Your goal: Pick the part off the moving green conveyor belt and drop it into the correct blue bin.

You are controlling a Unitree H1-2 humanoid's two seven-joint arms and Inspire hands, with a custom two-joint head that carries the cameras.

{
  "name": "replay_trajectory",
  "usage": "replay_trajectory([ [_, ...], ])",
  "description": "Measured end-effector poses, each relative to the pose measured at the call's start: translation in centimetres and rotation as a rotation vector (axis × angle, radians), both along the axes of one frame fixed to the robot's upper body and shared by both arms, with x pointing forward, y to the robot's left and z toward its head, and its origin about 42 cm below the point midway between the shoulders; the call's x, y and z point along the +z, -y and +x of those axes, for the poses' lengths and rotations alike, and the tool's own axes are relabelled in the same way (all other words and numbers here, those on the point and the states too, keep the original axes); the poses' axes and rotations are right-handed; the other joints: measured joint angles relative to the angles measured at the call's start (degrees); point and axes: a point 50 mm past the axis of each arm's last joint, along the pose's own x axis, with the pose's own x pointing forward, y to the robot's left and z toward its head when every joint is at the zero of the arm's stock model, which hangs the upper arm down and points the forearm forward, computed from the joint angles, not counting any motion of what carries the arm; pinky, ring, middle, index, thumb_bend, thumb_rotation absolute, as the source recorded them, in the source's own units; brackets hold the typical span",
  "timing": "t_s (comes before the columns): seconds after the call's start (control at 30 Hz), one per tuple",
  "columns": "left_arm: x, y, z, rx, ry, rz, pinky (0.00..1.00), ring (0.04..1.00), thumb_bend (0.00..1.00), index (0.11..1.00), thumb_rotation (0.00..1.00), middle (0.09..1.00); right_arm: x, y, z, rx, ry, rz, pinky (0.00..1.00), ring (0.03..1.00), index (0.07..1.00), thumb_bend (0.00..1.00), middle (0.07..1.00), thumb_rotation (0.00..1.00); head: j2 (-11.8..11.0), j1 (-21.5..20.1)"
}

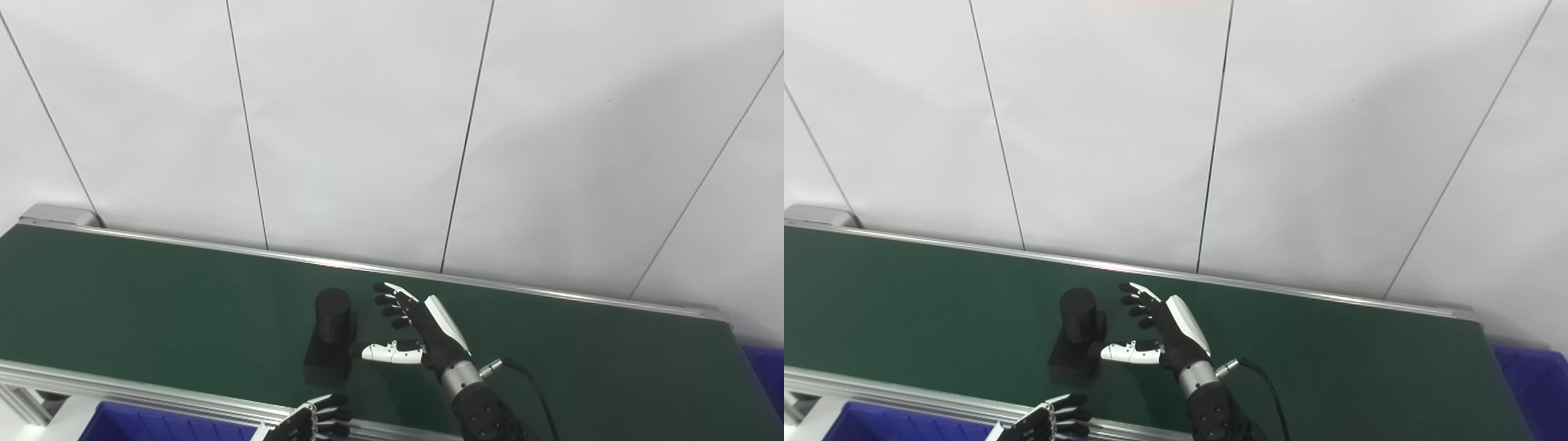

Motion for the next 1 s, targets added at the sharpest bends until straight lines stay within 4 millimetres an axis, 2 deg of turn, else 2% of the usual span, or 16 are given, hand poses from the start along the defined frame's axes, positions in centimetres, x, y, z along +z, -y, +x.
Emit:
replay_trajectory([
  [0.23,0.0,0.4,-0.2,0.0,0.0,-0.005,0.57,0.684,0.79,0.803,0.53,0.75,-0.3,-0.1,0.6,-0.001,-0.015,-0.019,0.74,0.812,0.877,0.71,0.834,0.33,-0.09,0.7],
  [0.43,0.0,1.1,-0.2,0.001,-0.001,-0.02,0.58,0.689,0.8,0.807,0.54,0.753,-0.4,-0.3,1.3,0.0,-0.007,-0.043,0.74,0.807,0.861,0.72,0.824,0.29,0.09,1.32],
  [0.53,0.1,1.4,-0.3,-0.003,0.0,-0.017,0.57,0.69,0.8,0.808,0.54,0.752,-0.5,-0.4,1.8,-0.001,0.009,-0.046,0.75,0.8,0.845,0.73,0.807,0.24,0.35,1.58],
  [0.73,0.5,1.6,-0.6,-0.001,0.014,-0.023,0.57,0.691,0.8,0.81,0.54,0.755,-2.1,-0.6,2.0,-0.015,0.002,-0.039,0.75,0.798,0.843,0.73,0.803,0.21,0.7,1.76],
  [0.87,0.5,1.6,-0.6,0.0,0.014,-0.023,0.57,0.692,0.81,0.812,0.55,0.757,-2.5,-0.8,2.0,-0.029,0.0,-0.045,0.72,0.775,0.824,0.74,0.784,0.17,0.97,1.67],
  [1.0,0.6,1.6,-0.7,0.001,0.013,-0.024,0.57,0.694,0.81,0.81,0.55,0.757,-2.6,-0.7,2.0,-0.056,0.03,-0.053,0.64,0.714,0.781,0.76,0.743,0.08,1.32,1.41],
])
